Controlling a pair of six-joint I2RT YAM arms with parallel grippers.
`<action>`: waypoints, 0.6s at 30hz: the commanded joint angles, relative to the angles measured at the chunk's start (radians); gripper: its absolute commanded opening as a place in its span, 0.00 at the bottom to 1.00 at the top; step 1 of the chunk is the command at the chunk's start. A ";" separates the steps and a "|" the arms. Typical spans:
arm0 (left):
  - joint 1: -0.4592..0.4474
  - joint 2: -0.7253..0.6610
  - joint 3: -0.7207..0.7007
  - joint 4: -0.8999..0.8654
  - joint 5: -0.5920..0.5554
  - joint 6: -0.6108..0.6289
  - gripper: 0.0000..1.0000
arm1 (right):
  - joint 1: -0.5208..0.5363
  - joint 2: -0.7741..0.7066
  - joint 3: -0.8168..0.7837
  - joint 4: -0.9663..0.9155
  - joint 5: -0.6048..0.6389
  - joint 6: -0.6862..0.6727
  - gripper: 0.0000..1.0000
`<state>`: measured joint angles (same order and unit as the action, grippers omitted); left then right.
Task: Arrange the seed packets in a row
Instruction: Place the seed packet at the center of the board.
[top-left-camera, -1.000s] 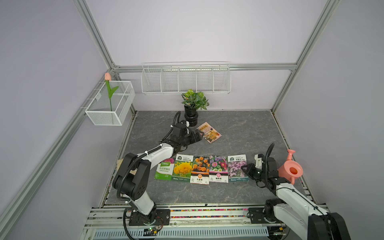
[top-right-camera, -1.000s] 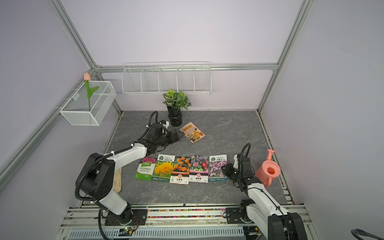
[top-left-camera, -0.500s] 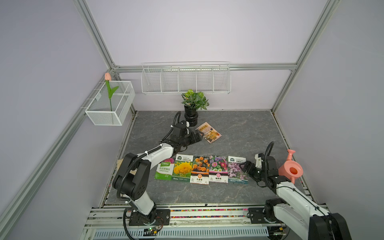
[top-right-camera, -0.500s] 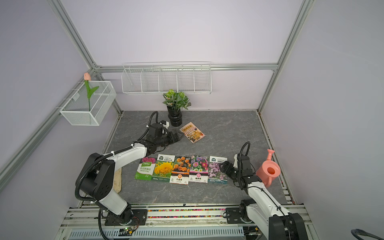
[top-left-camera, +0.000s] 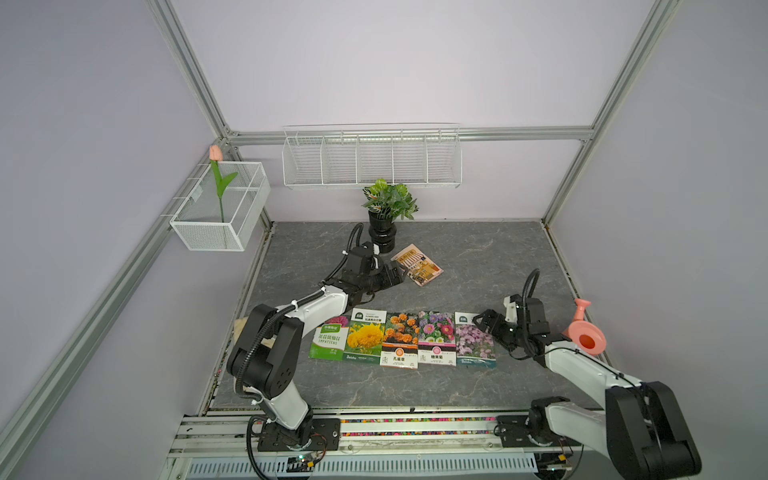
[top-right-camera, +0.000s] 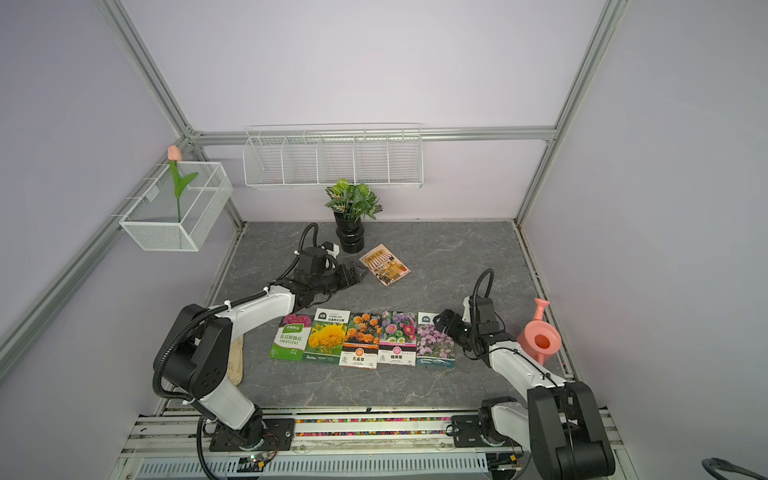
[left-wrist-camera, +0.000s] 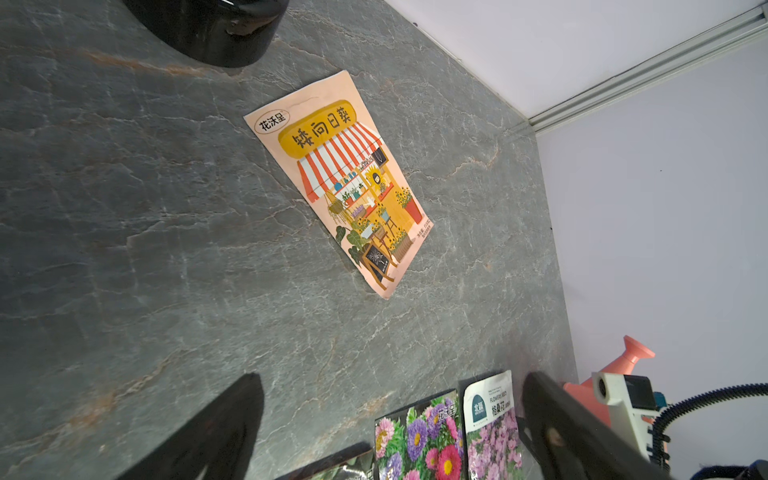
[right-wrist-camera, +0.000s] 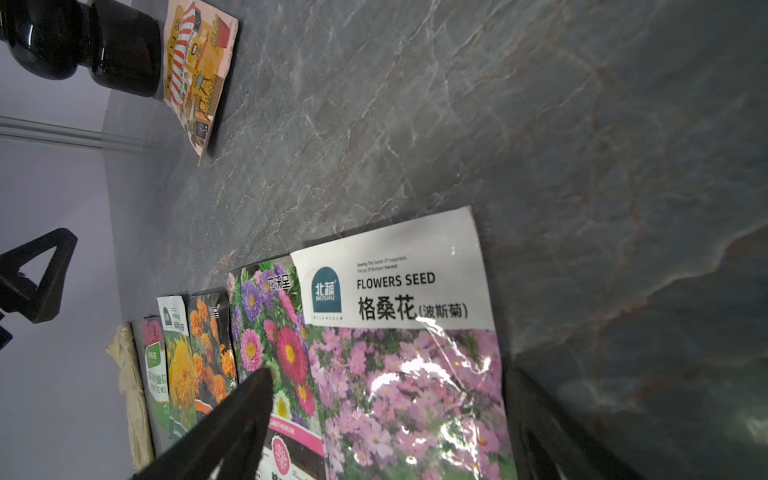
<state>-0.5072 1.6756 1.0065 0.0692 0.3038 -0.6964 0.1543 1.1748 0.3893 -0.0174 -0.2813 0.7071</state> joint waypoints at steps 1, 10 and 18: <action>-0.005 0.012 0.037 -0.019 -0.007 0.021 1.00 | 0.011 0.000 0.019 -0.038 -0.001 -0.018 0.90; -0.003 0.108 0.074 0.011 0.016 0.002 1.00 | 0.045 -0.024 0.239 -0.206 0.209 -0.128 0.92; -0.003 0.279 0.192 0.085 0.048 -0.024 1.00 | 0.106 0.528 0.653 0.023 -0.055 -0.135 0.93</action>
<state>-0.5072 1.9266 1.1442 0.1219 0.3492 -0.7189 0.2459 1.5753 0.9627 -0.0677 -0.2413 0.5991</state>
